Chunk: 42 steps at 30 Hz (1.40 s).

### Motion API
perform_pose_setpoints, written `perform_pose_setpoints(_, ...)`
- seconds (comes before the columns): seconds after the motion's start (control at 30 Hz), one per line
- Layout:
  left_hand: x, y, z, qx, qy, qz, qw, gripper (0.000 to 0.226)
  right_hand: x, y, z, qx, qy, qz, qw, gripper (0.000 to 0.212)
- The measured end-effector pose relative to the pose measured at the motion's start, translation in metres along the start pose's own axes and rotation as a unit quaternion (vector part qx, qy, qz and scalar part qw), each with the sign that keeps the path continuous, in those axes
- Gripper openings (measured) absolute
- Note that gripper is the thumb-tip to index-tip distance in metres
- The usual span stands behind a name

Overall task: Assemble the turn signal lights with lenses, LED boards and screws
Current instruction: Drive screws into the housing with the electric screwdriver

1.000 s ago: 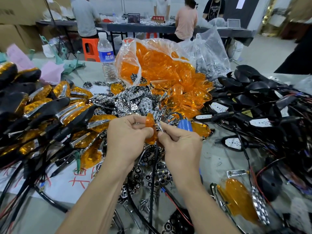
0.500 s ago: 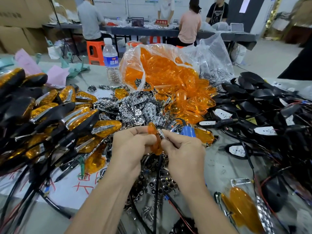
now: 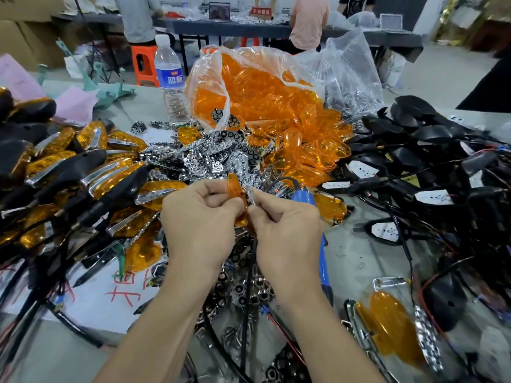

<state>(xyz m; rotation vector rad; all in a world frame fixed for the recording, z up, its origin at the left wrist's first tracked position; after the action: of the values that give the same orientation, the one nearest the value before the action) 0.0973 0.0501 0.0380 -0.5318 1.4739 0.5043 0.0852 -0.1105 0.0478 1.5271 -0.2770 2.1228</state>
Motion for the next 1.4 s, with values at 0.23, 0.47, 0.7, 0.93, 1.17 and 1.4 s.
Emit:
perform_pose_setpoints(0.23, 0.009, -0.006, 0.005, 0.094, 0.093, -0.007, 0.991, 0.023, -0.003, 0.013, 0.007, 0.015, 0.079, -0.087, 0.993, 0.029)
perform_pose_setpoints(0.47, -0.015, -0.004, -0.007, 0.041, -0.055, 0.044, 0.997, 0.036, -0.013, 0.012, 0.007, 0.022, -0.012, 0.022, 0.999, 0.034)
perform_pose_setpoints(0.7, -0.071, -0.004, -0.056, -0.018, -0.305, 0.101, 0.947, 0.028, -0.028, -0.012, -0.008, 0.060, -0.187, 0.283, 0.939, 0.018)
perform_pose_setpoints(0.93, -0.044, 0.005, -0.022, -0.031, -0.176, 0.081, 0.981, 0.035, -0.032, 0.005, 0.006, 0.012, -0.121, 0.171, 0.978, 0.031)
perform_pose_setpoints(1.17, -0.012, -0.004, -0.009, 0.007, -0.075, 0.006, 0.997, 0.022, -0.019, 0.006, 0.005, 0.045, -0.093, 0.165, 0.981, 0.032)
perform_pose_setpoints(1.4, 0.008, -0.020, -0.006, 0.115, 0.072, -0.091, 0.987, 0.023, -0.024, 0.012, 0.009, 0.019, -0.105, 0.161, 0.981, 0.035)
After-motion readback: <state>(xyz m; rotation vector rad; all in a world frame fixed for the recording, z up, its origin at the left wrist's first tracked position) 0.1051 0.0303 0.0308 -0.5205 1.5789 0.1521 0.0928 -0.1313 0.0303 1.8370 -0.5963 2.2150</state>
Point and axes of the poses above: each hand's wrist, its own z-axis towards the middle knuckle, its own y-axis out of the back of the hand, x = y × z, the point moved 10 cm from there along z, towards the middle knuckle, and after that the axes turned 14 degrees about -x, right-handed, at the moved point
